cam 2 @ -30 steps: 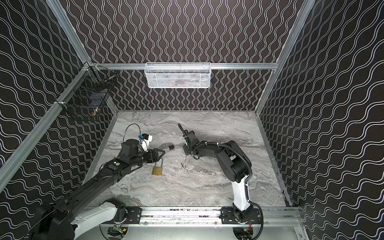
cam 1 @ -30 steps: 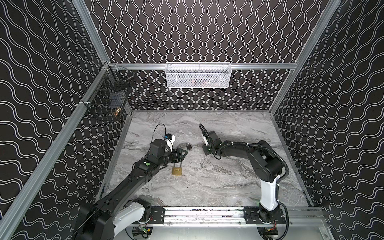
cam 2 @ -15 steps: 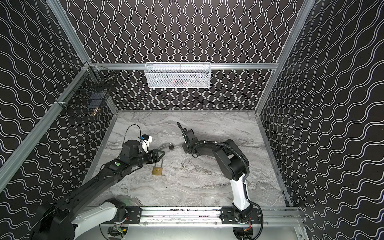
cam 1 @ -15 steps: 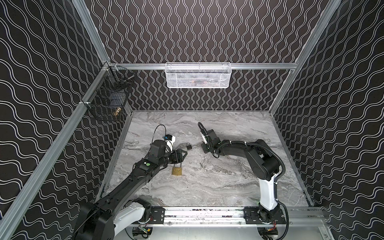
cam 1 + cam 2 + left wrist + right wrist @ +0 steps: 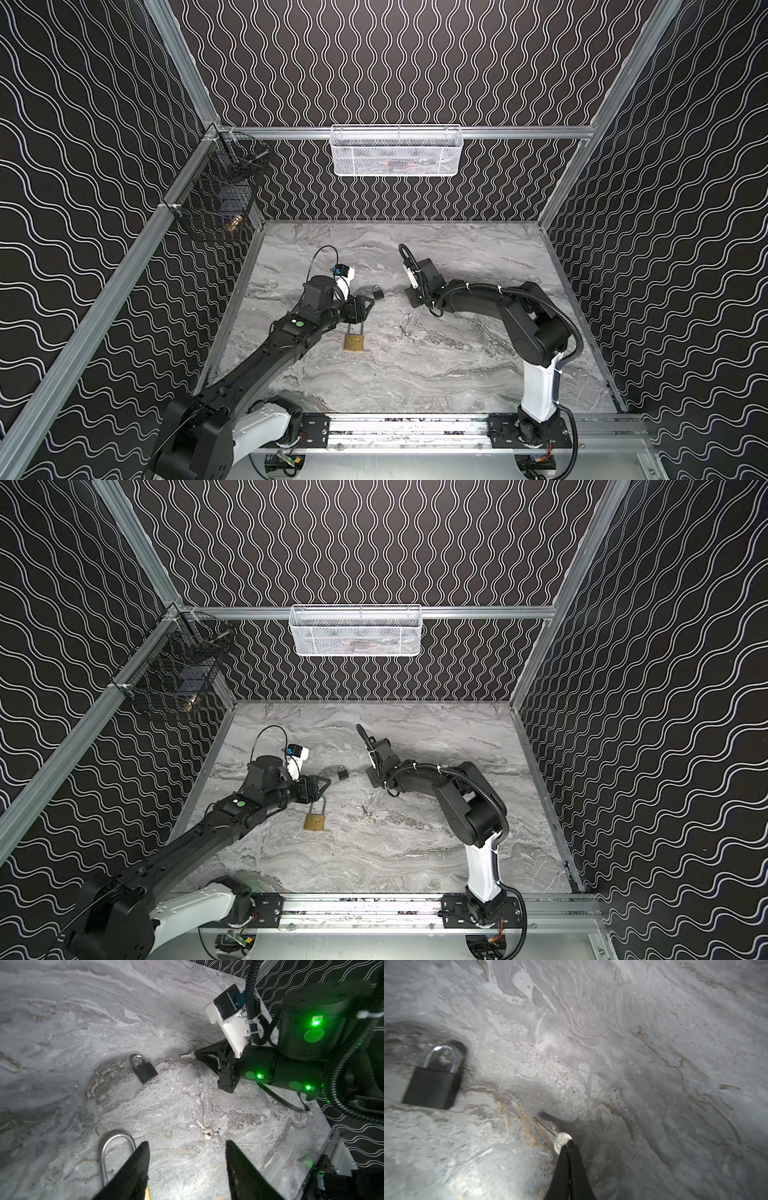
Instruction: Unlock with the key
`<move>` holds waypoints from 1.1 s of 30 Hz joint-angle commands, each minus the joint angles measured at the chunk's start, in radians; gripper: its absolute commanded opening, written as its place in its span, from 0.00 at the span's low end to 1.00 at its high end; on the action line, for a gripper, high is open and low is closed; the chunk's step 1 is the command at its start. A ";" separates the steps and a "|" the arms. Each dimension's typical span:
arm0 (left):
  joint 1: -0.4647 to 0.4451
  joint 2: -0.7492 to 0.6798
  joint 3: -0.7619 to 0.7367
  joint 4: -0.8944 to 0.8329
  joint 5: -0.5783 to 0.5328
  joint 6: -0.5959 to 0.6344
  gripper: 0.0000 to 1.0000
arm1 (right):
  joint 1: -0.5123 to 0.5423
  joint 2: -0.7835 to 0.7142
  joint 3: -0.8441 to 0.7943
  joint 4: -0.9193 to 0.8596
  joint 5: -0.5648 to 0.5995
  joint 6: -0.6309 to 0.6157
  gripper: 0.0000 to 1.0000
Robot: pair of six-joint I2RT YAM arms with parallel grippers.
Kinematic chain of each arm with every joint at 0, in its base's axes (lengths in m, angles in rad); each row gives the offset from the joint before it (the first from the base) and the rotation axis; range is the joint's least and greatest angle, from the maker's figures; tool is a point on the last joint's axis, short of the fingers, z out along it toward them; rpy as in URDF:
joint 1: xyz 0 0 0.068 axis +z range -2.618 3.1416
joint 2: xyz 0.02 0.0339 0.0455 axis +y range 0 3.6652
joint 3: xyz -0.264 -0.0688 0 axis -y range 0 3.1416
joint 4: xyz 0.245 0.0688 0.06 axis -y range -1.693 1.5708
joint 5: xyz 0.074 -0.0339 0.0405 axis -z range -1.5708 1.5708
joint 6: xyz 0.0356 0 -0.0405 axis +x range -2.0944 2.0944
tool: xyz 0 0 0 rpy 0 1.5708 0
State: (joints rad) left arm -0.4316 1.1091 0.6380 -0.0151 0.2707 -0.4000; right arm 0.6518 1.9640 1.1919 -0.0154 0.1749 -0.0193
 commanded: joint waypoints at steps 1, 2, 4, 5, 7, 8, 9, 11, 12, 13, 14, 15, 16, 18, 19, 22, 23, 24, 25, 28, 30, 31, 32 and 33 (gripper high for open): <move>-0.014 0.010 -0.038 0.203 -0.050 0.116 0.59 | -0.002 -0.047 -0.013 -0.039 -0.050 0.007 0.00; -0.018 0.012 -0.053 0.246 -0.058 0.130 0.59 | -0.004 -0.060 -0.023 -0.045 -0.065 0.018 0.00; -0.033 0.027 -0.099 0.379 -0.044 0.169 0.58 | -0.010 -0.114 -0.048 -0.051 -0.100 0.044 0.00; -0.047 0.030 -0.126 0.446 -0.047 0.190 0.58 | -0.014 -0.131 -0.060 -0.054 -0.117 0.060 0.00; -0.090 0.043 -0.196 0.630 -0.059 0.257 0.58 | -0.022 -0.172 -0.083 -0.062 -0.155 0.097 0.00; -0.103 0.048 -0.224 0.701 -0.057 0.276 0.59 | -0.024 -0.189 -0.091 -0.069 -0.165 0.113 0.00; -0.107 0.055 -0.250 0.780 -0.066 0.257 0.60 | -0.026 -0.209 -0.098 -0.078 -0.172 0.137 0.00; -0.108 0.078 -0.278 0.897 -0.098 0.157 0.59 | -0.027 -0.253 -0.122 -0.072 -0.187 0.186 0.00; -0.107 0.092 -0.281 0.946 -0.096 0.100 0.57 | -0.027 -0.280 -0.140 -0.055 -0.197 0.222 0.00; -0.107 0.109 -0.278 0.979 -0.101 0.025 0.54 | -0.027 -0.306 -0.166 -0.031 -0.210 0.252 0.00; -0.107 0.128 -0.268 0.995 -0.123 -0.077 0.52 | -0.027 -0.338 -0.187 0.006 -0.222 0.291 0.00; -0.108 0.148 -0.251 0.988 -0.135 -0.171 0.48 | -0.026 -0.365 -0.239 0.041 -0.233 0.327 0.00; -0.108 0.166 -0.234 0.977 -0.131 -0.245 0.46 | -0.026 -0.392 -0.264 0.073 -0.239 0.353 0.00; -0.109 0.223 -0.202 1.017 -0.093 -0.394 0.47 | -0.026 -0.441 -0.314 0.139 -0.254 0.384 0.00; -0.109 0.256 -0.200 1.083 -0.076 -0.446 0.47 | -0.024 -0.462 -0.327 0.155 -0.250 0.395 0.00; -0.124 0.364 -0.211 1.305 -0.082 -0.578 0.44 | -0.024 -0.521 -0.373 0.205 -0.229 0.432 0.00; -0.125 0.388 -0.202 1.321 -0.076 -0.608 0.43 | -0.024 -0.543 -0.390 0.227 -0.222 0.447 0.00; -0.125 0.405 -0.188 1.310 -0.060 -0.616 0.42 | -0.023 -0.562 -0.406 0.249 -0.216 0.461 0.00; -0.128 0.413 -0.170 1.280 -0.046 -0.615 0.41 | -0.023 -0.575 -0.415 0.263 -0.214 0.469 0.00; -0.151 0.435 -0.134 1.235 -0.047 -0.603 0.40 | -0.020 -0.597 -0.425 0.286 -0.215 0.481 0.00; -0.160 0.464 -0.117 1.264 -0.049 -0.619 0.40 | -0.017 -0.596 -0.419 0.281 -0.217 0.484 0.00; -0.163 0.475 -0.108 1.255 -0.044 -0.622 0.39 | -0.015 -0.596 -0.420 0.284 -0.217 0.485 0.00; -0.170 0.488 -0.094 1.237 -0.043 -0.619 0.38 | -0.015 -0.600 -0.424 0.293 -0.219 0.489 0.00; -0.179 0.498 -0.082 1.222 -0.046 -0.612 0.37 | -0.015 -0.603 -0.428 0.303 -0.223 0.491 0.00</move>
State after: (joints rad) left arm -0.5980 1.5898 0.5308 1.1862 0.2176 -0.9947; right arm 0.6342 1.3708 0.7704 0.2226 -0.0463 0.4404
